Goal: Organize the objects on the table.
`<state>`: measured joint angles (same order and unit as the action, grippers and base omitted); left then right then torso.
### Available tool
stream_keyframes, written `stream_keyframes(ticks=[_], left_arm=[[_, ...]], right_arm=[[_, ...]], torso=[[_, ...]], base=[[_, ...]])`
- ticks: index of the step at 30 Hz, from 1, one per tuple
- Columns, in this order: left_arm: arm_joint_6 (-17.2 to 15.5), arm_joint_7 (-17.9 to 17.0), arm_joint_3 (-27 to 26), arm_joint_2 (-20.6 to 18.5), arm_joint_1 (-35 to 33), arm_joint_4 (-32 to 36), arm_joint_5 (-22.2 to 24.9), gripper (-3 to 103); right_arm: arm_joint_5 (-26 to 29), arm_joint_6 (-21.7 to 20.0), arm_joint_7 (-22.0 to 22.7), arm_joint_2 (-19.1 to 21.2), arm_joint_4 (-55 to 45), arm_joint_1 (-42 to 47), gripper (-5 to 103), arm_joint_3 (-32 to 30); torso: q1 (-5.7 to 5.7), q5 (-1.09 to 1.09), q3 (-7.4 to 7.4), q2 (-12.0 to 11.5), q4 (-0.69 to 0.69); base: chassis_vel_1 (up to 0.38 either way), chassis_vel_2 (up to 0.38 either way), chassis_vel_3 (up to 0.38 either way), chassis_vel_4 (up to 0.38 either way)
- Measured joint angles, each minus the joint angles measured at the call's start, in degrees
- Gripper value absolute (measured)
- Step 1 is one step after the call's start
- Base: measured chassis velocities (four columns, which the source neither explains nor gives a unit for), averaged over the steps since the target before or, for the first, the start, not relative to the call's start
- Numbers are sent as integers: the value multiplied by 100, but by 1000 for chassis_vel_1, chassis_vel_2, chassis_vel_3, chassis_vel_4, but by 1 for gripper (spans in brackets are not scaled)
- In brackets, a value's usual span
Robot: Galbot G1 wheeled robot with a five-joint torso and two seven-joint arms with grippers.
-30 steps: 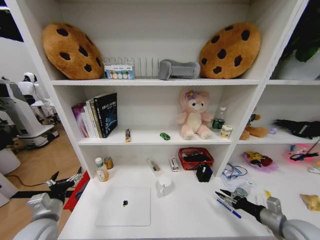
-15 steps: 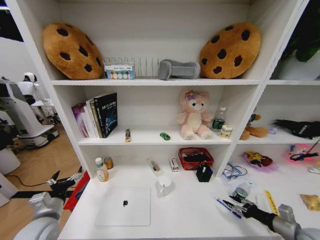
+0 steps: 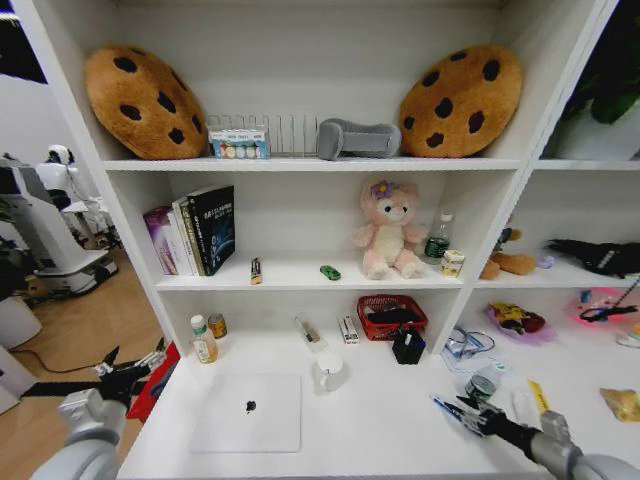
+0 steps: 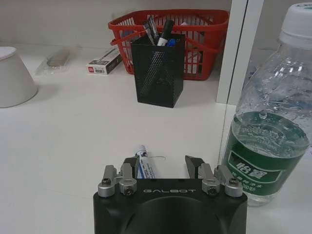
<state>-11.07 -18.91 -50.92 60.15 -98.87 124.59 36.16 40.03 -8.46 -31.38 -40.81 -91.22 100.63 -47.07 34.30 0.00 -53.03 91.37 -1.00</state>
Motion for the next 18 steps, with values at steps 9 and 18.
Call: stream_keyframes(ticks=[9,18], left_arm=[[-11,-26,-5,-14,7,-30,8,100],[-13,-37,-13,-42,24,-77,25,100]], right_arm=[[-12,-28,118,68,163,-366,53,431],[-57,5,203,20,117,-297,46,495]], torso=[[0,0,0,0,1],[0,-3,1,0,0]], base=[[0,0,0,0],[0,0,0,0]])
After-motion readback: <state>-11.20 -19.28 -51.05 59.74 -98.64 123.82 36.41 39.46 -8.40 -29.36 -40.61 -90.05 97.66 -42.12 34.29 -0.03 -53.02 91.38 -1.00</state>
